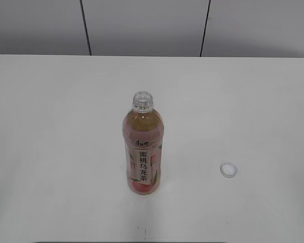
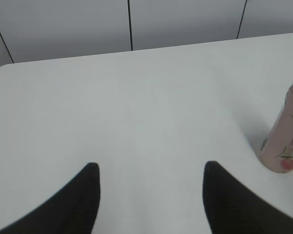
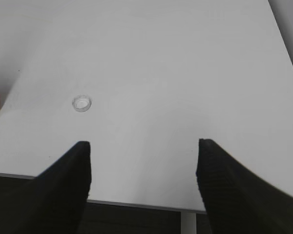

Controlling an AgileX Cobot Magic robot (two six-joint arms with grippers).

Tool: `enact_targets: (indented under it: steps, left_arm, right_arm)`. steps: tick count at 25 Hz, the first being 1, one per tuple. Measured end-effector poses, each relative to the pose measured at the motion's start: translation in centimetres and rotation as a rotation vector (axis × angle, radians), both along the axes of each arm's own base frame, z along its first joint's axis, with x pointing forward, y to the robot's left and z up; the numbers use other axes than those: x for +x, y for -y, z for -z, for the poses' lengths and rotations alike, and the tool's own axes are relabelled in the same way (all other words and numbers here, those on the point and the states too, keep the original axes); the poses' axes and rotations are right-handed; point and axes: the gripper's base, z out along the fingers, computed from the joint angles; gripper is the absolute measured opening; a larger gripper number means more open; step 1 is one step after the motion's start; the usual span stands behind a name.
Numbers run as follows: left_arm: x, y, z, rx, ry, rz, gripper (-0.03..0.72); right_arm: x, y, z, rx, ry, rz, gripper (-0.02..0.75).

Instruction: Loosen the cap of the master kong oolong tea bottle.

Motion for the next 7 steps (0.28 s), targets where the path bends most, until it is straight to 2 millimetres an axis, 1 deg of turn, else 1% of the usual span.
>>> enact_targets:
  steps: [7]
  left_arm:
    - [0.00,0.00,0.00,0.000,0.000,0.000,0.416]
  right_arm:
    - [0.00,0.00,0.00,0.000,0.000,0.000,0.512]
